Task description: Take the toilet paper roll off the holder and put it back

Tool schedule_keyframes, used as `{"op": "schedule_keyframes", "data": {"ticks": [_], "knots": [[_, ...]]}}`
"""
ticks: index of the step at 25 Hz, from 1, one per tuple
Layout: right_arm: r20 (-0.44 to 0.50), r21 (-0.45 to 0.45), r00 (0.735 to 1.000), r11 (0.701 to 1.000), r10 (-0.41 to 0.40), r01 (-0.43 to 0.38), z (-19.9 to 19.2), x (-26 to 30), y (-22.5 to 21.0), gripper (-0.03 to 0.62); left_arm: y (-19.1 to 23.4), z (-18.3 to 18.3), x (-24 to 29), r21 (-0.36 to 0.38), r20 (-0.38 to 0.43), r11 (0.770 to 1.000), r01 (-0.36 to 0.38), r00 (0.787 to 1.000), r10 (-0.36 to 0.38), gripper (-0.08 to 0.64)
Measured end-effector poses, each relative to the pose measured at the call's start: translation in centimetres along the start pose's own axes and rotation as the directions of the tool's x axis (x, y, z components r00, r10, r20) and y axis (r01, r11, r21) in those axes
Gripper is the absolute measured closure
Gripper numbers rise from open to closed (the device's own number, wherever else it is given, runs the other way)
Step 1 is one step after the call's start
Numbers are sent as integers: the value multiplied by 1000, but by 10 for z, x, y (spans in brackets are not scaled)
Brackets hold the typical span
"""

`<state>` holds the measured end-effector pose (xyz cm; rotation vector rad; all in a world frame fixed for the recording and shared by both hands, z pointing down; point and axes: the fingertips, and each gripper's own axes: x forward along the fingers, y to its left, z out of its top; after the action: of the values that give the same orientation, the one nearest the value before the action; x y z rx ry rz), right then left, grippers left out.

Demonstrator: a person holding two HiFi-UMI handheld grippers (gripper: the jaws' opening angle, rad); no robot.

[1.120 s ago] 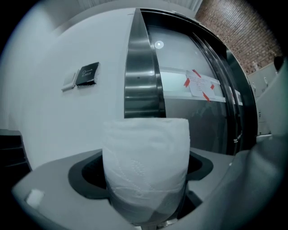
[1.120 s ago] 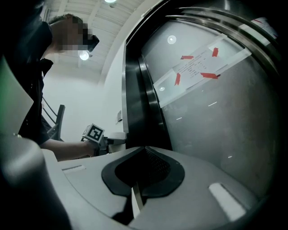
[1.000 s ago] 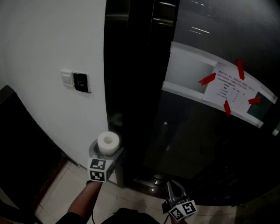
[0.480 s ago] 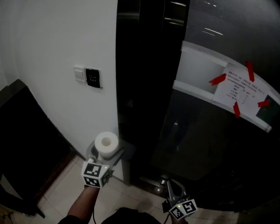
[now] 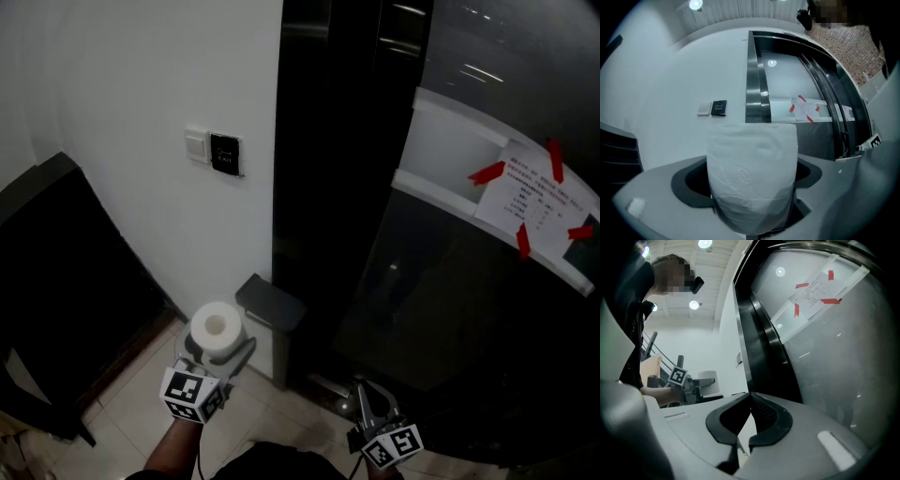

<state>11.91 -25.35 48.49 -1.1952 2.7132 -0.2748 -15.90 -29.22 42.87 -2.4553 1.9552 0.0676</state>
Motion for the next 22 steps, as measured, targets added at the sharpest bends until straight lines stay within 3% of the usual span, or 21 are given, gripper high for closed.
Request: {"op": "schedule_keyframes", "data": {"ticks": [7, 11, 16, 22], "knots": [[-1, 6, 1000, 1000, 25, -25, 0, -5, 3, 578, 1, -26, -42, -79, -11, 996, -47, 999, 46, 78], [-14, 17, 999, 999, 38, -38, -6, -4, 8, 578, 6, -31, -52, -67, -35, 995, -74, 997, 72, 80], [-20, 24, 999, 999, 46, -46, -10, 0, 14, 578, 9, -33, -59, -52, -57, 996, -73, 996, 70, 84], [-23, 19, 998, 998, 55, -55, -12, 8, 21, 578, 19, -28, -62, -124, -38, 990, -67, 997, 63, 84]]}}
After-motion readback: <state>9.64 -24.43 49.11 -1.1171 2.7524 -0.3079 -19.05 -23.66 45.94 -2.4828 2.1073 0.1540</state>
